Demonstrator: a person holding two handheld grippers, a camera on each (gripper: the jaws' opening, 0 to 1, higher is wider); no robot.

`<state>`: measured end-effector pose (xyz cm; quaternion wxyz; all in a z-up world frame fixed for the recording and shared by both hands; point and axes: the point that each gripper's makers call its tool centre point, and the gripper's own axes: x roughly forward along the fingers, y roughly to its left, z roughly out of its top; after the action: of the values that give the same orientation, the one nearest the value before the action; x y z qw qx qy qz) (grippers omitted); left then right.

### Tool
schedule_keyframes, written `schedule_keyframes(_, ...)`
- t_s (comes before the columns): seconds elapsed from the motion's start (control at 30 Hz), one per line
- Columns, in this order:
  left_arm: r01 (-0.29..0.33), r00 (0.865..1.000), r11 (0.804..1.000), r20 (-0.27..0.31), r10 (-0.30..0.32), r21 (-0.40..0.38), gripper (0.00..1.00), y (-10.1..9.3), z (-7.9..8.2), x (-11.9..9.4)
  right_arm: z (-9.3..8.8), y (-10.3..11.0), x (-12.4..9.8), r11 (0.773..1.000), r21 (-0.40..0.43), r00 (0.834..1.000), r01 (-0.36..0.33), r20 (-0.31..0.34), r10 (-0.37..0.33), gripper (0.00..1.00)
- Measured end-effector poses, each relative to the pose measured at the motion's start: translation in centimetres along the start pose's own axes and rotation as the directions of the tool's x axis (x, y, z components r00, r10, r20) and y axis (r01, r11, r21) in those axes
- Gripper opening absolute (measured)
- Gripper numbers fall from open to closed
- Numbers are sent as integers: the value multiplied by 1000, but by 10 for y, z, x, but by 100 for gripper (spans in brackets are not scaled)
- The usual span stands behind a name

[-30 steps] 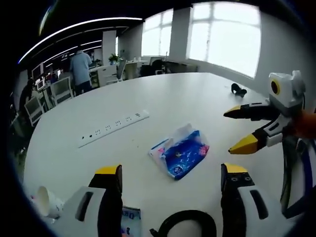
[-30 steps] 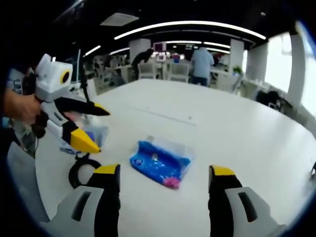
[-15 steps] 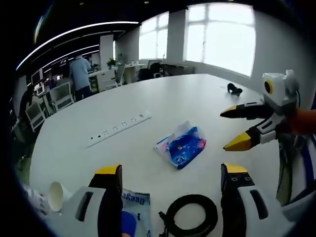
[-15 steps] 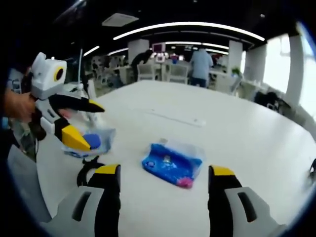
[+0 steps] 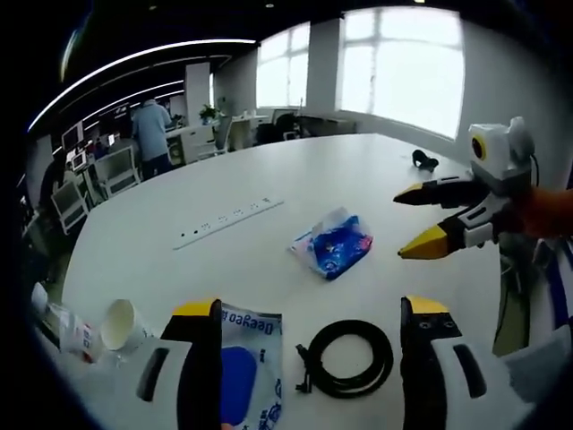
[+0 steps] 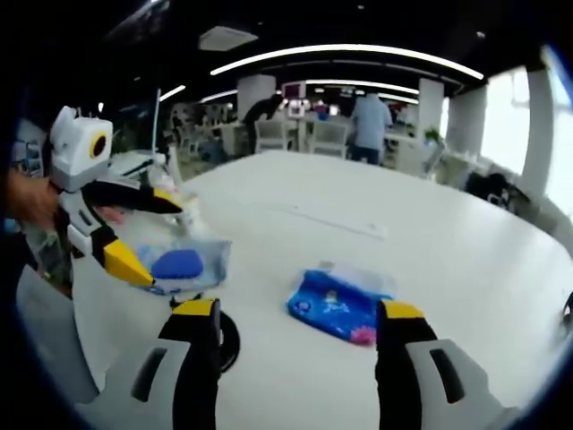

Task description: Arrange the tabletop items into an orderly group along one side of the table until the central work area is clear of visible clutter.

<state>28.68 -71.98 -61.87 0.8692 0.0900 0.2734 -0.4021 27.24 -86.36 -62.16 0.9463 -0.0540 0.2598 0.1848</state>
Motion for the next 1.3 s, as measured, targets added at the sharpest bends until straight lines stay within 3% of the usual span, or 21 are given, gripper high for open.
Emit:
schedule_keyframes(0.43, -25, 1000, 999, 14, 25, -21, 80, 13, -15, -31, 6, 33, 7, 999, -38, 999, -34, 3, 34, 65)
schedule_keyframes(0.7, -55, 998, 998, 13, 56, -43, 80, 28, -31, -53, 10, 48, 12, 996, -62, 998, -57, 7, 58, 65)
schedule_keyframes(0.8, -66, 998, 997, 7, 67, -47, 80, 34, -38, -60, 17, 53, 13, 993, -98, 997, -65, 40, 70, 60)
schedule_keyframes(1.3, -130, 991, 987, -2, 130, -93, 76, 62, -65, -85, 21, 79, 33, 985, -131, 993, -113, 23, 117, 58)
